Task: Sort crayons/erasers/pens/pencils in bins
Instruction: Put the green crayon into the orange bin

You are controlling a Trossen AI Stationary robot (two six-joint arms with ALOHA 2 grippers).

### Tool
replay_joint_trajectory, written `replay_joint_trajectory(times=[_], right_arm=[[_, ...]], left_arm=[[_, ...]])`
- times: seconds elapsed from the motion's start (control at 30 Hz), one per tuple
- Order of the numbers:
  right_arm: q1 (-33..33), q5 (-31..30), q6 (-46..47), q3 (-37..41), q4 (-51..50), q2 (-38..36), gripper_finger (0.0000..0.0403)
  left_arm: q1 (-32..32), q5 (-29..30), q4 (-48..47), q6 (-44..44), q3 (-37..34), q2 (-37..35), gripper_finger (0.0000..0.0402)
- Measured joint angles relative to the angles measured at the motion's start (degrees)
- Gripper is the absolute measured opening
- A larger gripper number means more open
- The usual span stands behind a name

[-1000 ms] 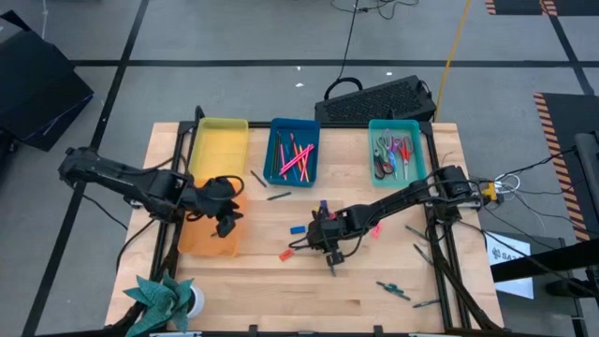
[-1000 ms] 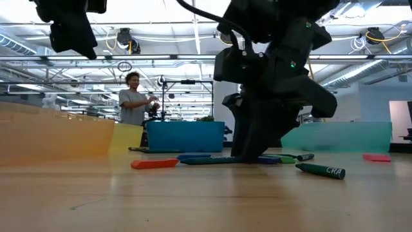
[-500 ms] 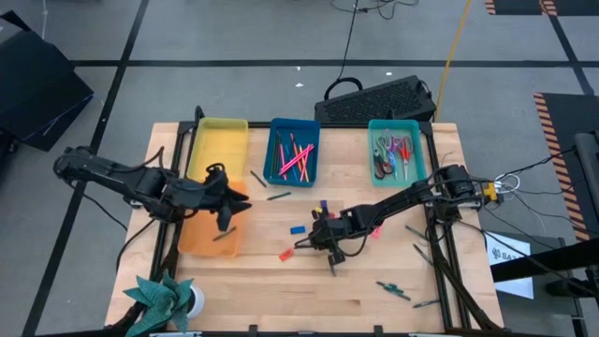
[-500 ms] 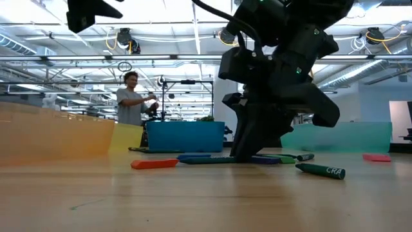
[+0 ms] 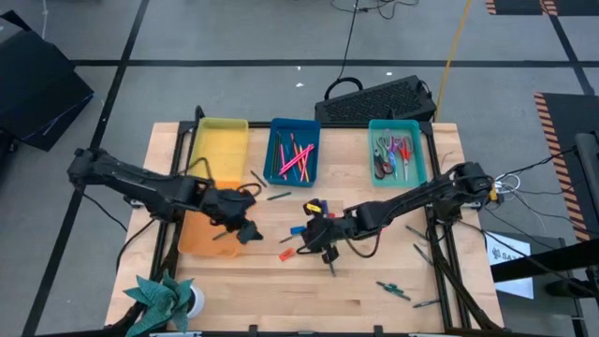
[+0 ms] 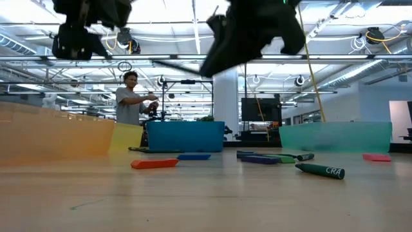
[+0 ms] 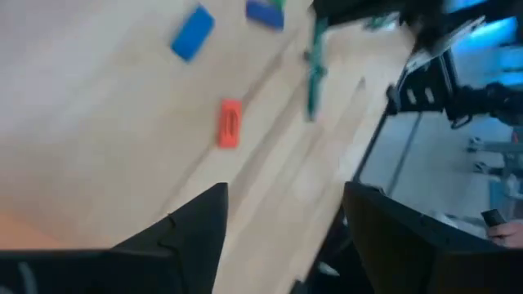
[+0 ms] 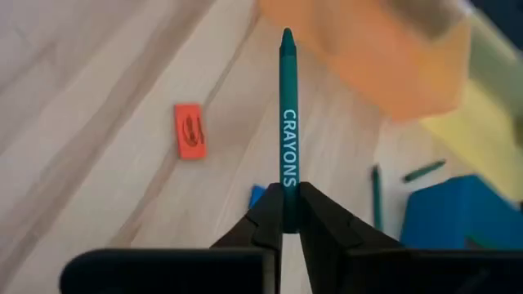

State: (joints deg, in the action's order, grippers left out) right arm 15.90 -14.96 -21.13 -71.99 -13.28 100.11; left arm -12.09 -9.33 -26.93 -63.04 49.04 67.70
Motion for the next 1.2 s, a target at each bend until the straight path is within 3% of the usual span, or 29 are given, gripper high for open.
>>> replay_joint_trajectory(times=[0.3,0.57,0.77,0.93,1.2], right_arm=[[0.9,0.1,-1.3,-0.6,-4.2,-2.5,0.0022],[1.9,-0.2,-1.2,-0.7,-2.7,-2.6,0.0022],[1.8,-1.5,-1.7,-0.7,-1.2,-2.7,0.0022],[1.8,-1.4,-2.1,-0.7,-1.5,-2.7,0.0022],[1.8,1.5,-2.2,-0.8,-1.2,-2.8,0.0023]], left_arm=[[5.2,-13.2,25.0,-4.7,0.0,11.3,0.0250],[6.0,-16.1,33.6,-7.7,0.0,19.1,0.0250],[5.3,-17.7,36.8,-6.9,0.0,20.9,0.0244],[5.1,-17.5,37.9,-6.0,0.0,20.8,0.0188],[5.1,-17.7,37.4,-4.2,-0.1,20.9,0.0034]])
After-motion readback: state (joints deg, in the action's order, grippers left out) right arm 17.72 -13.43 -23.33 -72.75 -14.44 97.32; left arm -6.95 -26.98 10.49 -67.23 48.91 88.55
